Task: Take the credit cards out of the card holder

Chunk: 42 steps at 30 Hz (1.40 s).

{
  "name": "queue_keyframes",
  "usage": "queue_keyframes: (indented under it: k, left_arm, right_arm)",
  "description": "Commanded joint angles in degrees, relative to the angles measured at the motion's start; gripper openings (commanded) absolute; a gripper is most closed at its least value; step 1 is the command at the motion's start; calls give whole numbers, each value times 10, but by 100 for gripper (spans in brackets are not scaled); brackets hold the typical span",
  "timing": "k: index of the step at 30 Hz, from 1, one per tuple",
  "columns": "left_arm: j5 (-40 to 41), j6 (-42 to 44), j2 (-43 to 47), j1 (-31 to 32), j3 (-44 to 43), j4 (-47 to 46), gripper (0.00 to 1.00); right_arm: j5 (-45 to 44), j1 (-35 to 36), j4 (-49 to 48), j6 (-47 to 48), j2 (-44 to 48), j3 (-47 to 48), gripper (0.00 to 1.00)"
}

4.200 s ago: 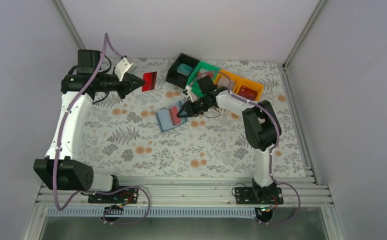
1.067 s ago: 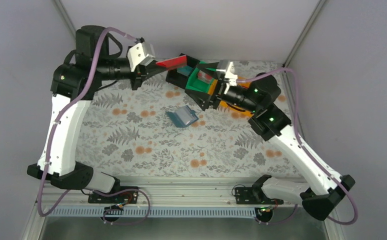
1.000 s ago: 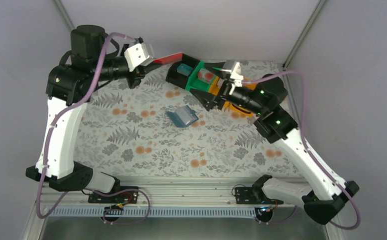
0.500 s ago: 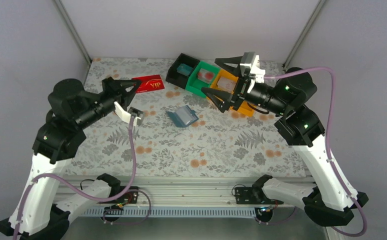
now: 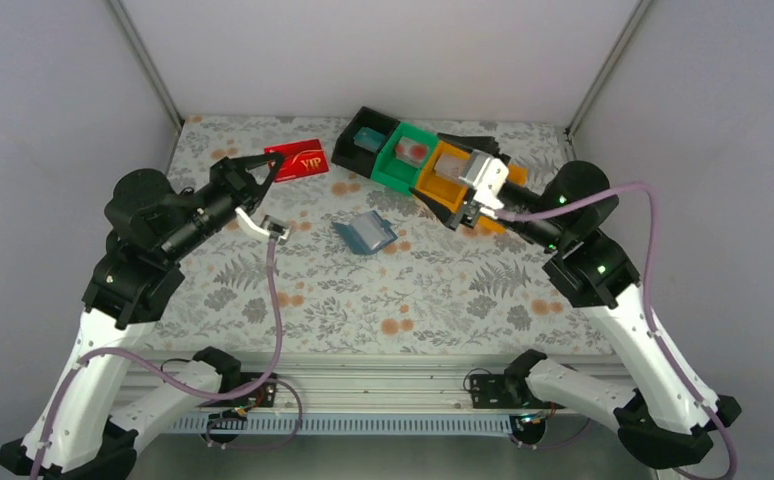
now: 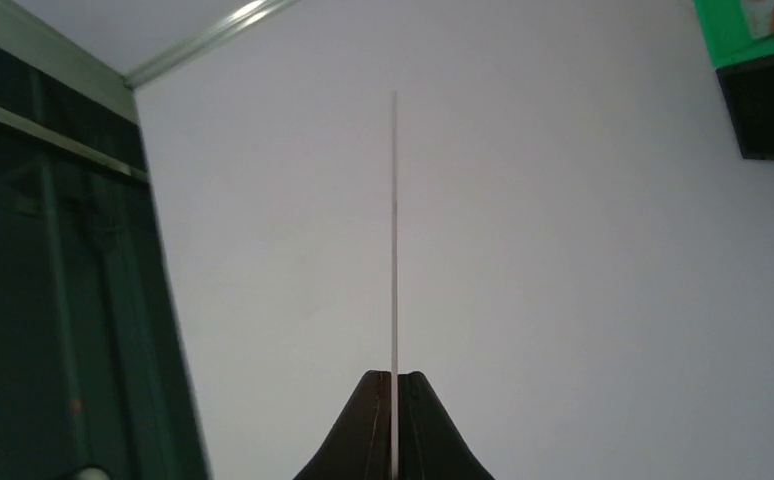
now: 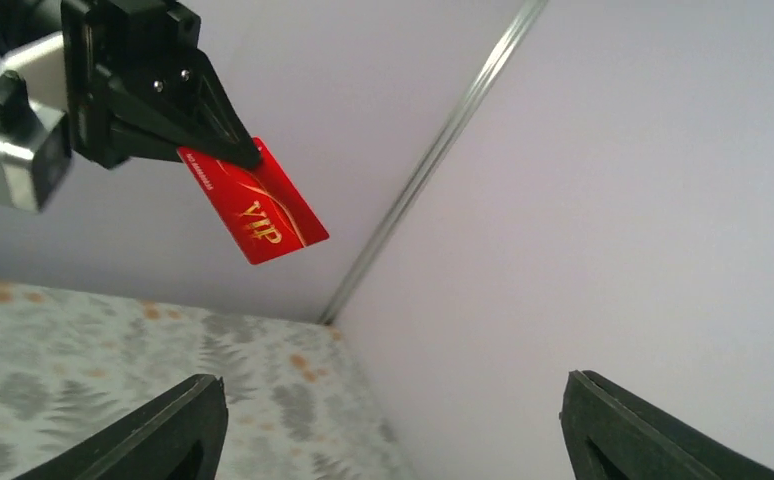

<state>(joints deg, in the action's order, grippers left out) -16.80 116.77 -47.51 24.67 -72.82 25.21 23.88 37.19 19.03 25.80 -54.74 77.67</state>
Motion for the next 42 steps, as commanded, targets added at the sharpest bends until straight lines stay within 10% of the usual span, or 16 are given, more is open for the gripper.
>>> queue_keyframes:
  k: [1,12,27,33,39,40,42]
  left_arm:
    - [31,-104,-44,2,-81,89,2]
    - [48,-308,-159,31,-189,147,2]
    - [62,-339,-142,81,-145,142,2]
    - [70,-333,-138,102,-128,146,3]
    - [86,-365,-149,120,-125,137,4]
    - [83,-384,-151,121,-132,140,22]
    - [79,-448,-158,121,-155,138,89]
  right_arm:
    - [-22,30,-127,241,-37,0,83]
    - [-221,220,-352,597,-120,-108,72]
    - [-292,177,-396,605,-211,-73,42]
    - [-309,174,-421,615,-235,-60,5]
    - [-313,170,-388,578,-214,-59,4]
    - [-321,167,-377,565,-211,-57,4]
    - [-319,154,-353,524,-197,-58,4]
